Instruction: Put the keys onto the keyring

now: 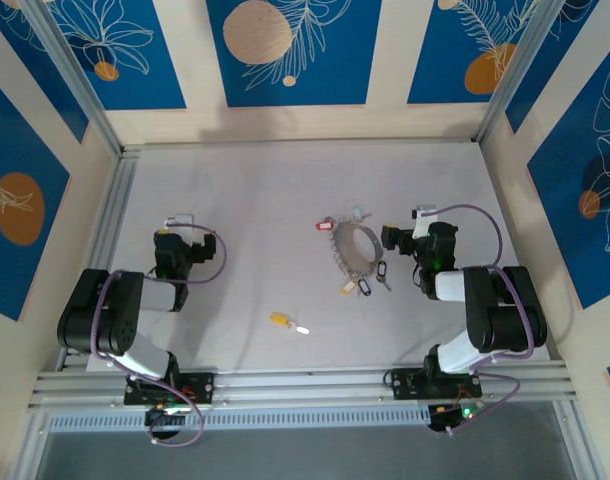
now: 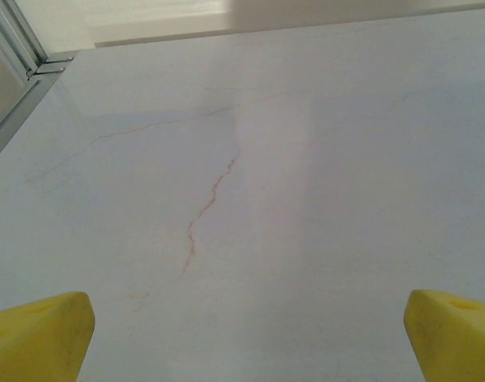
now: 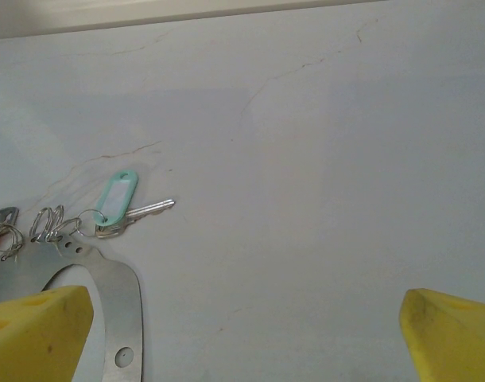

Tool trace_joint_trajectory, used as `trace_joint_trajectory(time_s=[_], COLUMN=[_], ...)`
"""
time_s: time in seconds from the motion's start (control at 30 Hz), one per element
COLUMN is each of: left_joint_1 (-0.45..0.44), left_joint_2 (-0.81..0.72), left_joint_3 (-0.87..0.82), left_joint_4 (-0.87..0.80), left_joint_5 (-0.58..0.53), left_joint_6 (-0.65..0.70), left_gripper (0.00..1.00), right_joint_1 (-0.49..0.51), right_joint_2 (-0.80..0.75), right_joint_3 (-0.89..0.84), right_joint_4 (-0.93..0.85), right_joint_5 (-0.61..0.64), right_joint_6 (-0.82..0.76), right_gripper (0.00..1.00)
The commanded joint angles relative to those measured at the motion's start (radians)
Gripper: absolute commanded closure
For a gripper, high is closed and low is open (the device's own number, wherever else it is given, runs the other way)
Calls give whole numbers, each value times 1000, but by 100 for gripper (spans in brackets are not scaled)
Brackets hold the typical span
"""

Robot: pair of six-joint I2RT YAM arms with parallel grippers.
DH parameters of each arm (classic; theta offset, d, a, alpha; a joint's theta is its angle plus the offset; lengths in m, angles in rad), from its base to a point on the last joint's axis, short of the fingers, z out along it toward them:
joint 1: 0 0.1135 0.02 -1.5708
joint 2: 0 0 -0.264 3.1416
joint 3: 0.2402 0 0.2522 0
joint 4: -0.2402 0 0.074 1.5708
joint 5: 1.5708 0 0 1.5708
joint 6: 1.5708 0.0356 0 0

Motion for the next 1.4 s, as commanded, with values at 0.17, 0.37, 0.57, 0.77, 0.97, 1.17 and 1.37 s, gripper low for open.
trace_joint_trajectory(time_s=[0.17, 0.37, 0.57, 0.77, 0.97, 1.17, 1.37], left_joint_1=[4, 4, 6, -78, -213, -423, -634], left_joint_2=[12, 11, 11, -202, -325, -251, -116], left_joint_3=[21, 21, 22, 146, 362, 586, 674], left_joint_4=[33, 33, 31, -406, -893, -1156, -1176], left_joint_5=[-12, -11, -11, -118, -112, 266, 391], left_joint_6=[11, 11, 11, 20, -159, -219, -247], left_gripper=[0, 0, 0, 0, 0, 0, 16], right_joint_1=[-6, -2, 40, 146, 206, 206, 98], right_joint_2=[7, 9, -80, -356, -441, -453, -326], right_joint_3=[24, 24, 44, 176, 283, 205, 188], right_joint_4=[31, 30, -71, -586, -945, -935, -766], right_joint_5=[-16, -9, 126, 113, -55, -206, -321], right_joint_6=[10, 6, -1, 110, 210, 365, 418], right_gripper=[1, 1, 1, 1, 1, 1, 1])
